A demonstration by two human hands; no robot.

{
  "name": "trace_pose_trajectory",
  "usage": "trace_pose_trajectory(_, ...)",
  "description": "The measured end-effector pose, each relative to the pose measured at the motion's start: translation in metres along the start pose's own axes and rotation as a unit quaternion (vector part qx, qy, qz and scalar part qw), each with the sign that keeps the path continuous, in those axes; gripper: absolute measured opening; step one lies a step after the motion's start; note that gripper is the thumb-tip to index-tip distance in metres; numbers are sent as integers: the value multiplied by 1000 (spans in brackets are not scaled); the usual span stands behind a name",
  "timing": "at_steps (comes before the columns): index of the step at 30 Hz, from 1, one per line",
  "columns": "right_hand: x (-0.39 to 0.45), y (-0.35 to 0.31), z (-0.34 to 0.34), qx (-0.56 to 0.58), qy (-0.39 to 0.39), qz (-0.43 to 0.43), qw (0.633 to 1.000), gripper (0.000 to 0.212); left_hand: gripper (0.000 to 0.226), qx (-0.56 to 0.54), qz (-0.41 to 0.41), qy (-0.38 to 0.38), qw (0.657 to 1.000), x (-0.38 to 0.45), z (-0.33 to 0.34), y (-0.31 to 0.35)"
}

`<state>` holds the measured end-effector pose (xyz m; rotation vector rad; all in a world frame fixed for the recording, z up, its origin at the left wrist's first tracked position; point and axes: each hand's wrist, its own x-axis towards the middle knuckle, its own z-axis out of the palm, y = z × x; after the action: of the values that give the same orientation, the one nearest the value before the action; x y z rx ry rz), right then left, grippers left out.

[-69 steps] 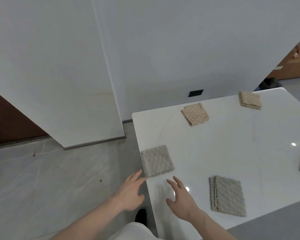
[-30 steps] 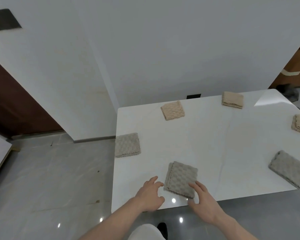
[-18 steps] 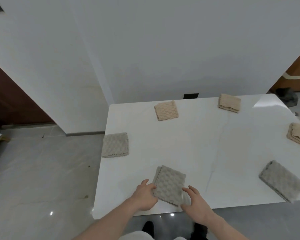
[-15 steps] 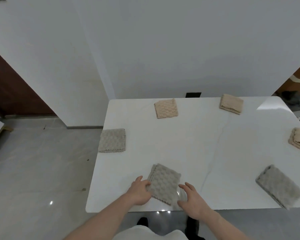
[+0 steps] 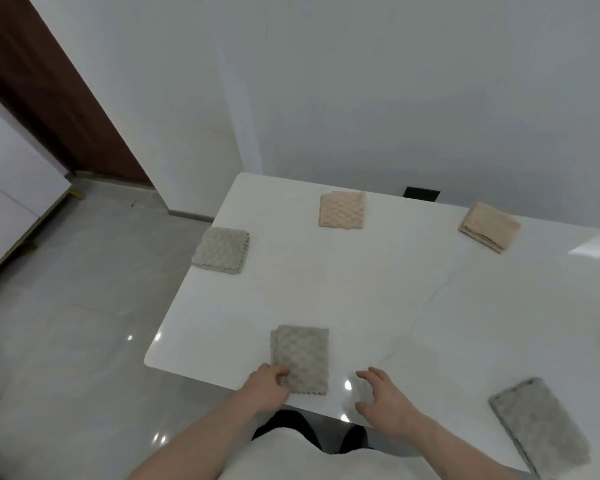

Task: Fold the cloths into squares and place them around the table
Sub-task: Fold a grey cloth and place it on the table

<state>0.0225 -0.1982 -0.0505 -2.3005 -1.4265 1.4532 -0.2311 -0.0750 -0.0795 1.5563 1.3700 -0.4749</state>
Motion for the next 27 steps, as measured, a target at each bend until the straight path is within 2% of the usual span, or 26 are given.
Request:
trace_pose_trajectory(2,3,-1,1,1,-2,-6,1000,71,60,-8,4,13,1000,-3,5,-2)
trace_pose_trajectory(8,15,-17,14,-4,5,-13,1000,71,55,19,53,115,992,-5,-1,-16)
trace_pose_trajectory(13,30,-45,25,7,-4,-23,1000,75,65,10,98,59,993,1,-17,-19)
trace_pose_trajectory(17,47,-59,41,44,-14,12,999,77,72,17,87,-18,996,8,-24,-15)
trace_pose_trajectory(24,38,-65,67,96,-25,-16,995,42,69,40,120,-51,991,8,-18,-21)
trace_pose_trajectory(27,26,-58,77,105,-29,-11,994,38,67,69,141,-53,986,10,-16,-33)
